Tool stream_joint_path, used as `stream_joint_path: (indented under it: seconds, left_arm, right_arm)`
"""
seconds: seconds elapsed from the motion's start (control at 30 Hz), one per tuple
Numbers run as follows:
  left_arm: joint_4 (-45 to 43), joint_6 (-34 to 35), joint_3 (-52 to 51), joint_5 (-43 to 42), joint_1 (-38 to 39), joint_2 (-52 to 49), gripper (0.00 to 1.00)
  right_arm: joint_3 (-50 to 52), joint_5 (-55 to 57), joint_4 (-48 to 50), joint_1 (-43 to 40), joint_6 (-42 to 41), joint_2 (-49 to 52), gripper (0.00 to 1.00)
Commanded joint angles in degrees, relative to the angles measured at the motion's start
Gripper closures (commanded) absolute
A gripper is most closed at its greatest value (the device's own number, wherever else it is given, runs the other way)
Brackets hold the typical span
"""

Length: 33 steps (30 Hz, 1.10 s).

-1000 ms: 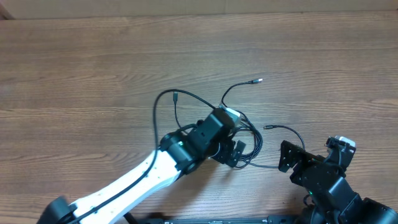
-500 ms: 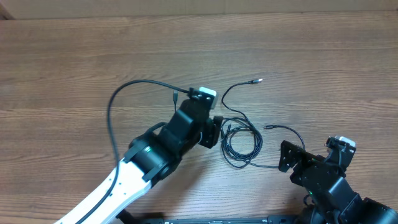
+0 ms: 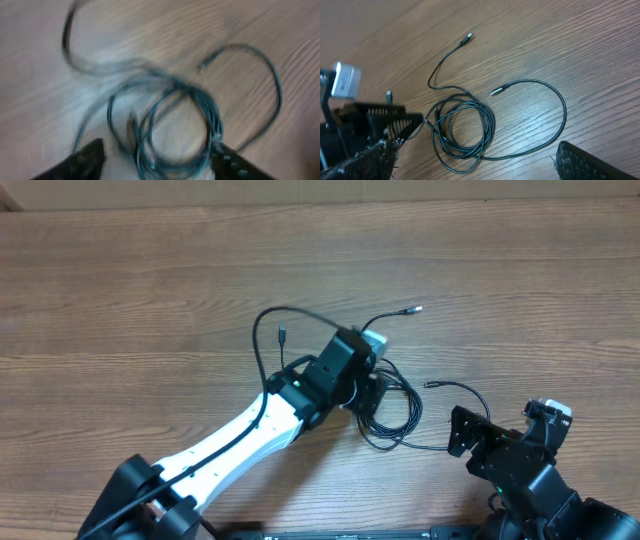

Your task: Untangle cables

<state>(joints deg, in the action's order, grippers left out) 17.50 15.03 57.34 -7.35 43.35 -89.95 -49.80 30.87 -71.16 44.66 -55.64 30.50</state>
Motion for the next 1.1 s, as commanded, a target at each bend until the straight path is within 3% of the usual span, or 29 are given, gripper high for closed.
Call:
stream_joint_path:
  seconds: [0.0,0.1,0.13,0.17,0.27,0.5,0.63,0.67,0.73,0.87,1.07]
  left_arm:
    - [-8.07,-12.26,0.52,2.25,-0.28,-2.91,0.25]
    - [-12.20,-9.46,0.52,2.01,-0.31,-6.56,0.37]
    - [-12.15,-2.93,0.52,2.05,-0.31,-9.01,0.14]
    - [-12.11,1.86,0.52,2.05,-0.33,-10.23,0.10]
    - [-12.92,11.82,0.52,3.56,-0.48,-13.11,0.13]
    - [-19.52,18.88,0.52,6.34,-0.63,-17.64,0.20]
    - [-25.81,18.84,0.52,10.67,-0.66,-21.53,0.20]
    - [-30.14,18.82,0.52,11.37,-0.87,-22.71,0.37]
    - [-33.16,18.84,0.59,9.60,-1.38,-22.73,0.96]
    - [-35.74,18.25,0.81,2.78,-2.95,-19.65,0.96]
    - [-31.58,16.70,1.01,-8.02,-8.35,-7.69,0.96]
  right_arm:
    - [-1.42,0.28,0.31,-0.11,0.20,-0.22,0.00]
    - [-1.42,0.28,0.31,-0.11,0.20,-0.22,0.00]
    - [-1.42,0.28,0.31,-0.11,0.20,-0.22,0.00]
    - [-1.42,0.28,0.31,-0.11,0.20,-0.22,0.00]
    - [-1.42,0.28,0.31,-0.11,0.20,-0.22,0.00]
    - [-1.42,0.28,0.31,-0.11,0.20,-0.22,0.00]
    - [-1.42,0.28,0.31,-0.11,0.20,-0.22,0.00]
    - [-1.42,0.28,0.31,-0.11,0.20,-0.22,0.00]
    - [-1.42,0.28,0.31,-0.11,0.20,-0.22,0.00]
    - [-1.42,0.28,0.31,-0.11,0.20,-0.22,0.00]
    - [-1.42,0.28,0.31,-0.11,0.20,-0.22,0.00]
